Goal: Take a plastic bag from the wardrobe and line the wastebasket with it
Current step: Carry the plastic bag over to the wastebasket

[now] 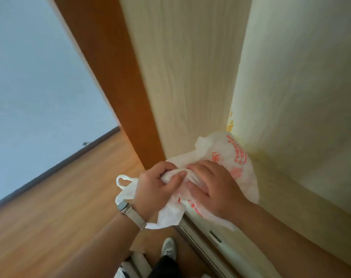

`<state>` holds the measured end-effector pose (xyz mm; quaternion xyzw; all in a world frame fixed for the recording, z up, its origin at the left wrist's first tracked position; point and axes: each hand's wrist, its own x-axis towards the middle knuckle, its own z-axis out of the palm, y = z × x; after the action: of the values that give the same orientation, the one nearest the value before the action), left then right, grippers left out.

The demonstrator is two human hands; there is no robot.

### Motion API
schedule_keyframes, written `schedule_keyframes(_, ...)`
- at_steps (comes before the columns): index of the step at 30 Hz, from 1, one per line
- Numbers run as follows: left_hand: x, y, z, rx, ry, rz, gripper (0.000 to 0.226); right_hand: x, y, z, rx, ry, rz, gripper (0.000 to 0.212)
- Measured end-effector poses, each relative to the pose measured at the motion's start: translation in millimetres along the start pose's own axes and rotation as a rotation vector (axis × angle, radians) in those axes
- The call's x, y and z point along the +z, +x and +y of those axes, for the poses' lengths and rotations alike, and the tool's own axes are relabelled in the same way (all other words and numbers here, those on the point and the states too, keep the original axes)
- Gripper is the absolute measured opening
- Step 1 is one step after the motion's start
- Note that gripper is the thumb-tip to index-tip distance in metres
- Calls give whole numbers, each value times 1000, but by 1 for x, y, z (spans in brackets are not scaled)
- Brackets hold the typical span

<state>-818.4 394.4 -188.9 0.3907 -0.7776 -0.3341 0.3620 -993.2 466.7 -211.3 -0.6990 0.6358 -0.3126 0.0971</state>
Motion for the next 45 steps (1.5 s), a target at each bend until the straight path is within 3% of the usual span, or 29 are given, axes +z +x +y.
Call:
schedule_keyframes(20,-253,-96,-153,-323,239,547,23,214,150,-198,-550,118,-447,49)
schedule_keyframes(29,-340,-73,-215,-343,234,707,23,288,242,-261,-663,116,-481,44)
schedule_keyframes(37,-399,-92,-220,-379,322,855,24,324,279,-328,-845,205,-470,43)
schedule_keyframes(45,-434,-120,-221,-514,370,1049,15,366,304,-387,-1056,268,-575,40)
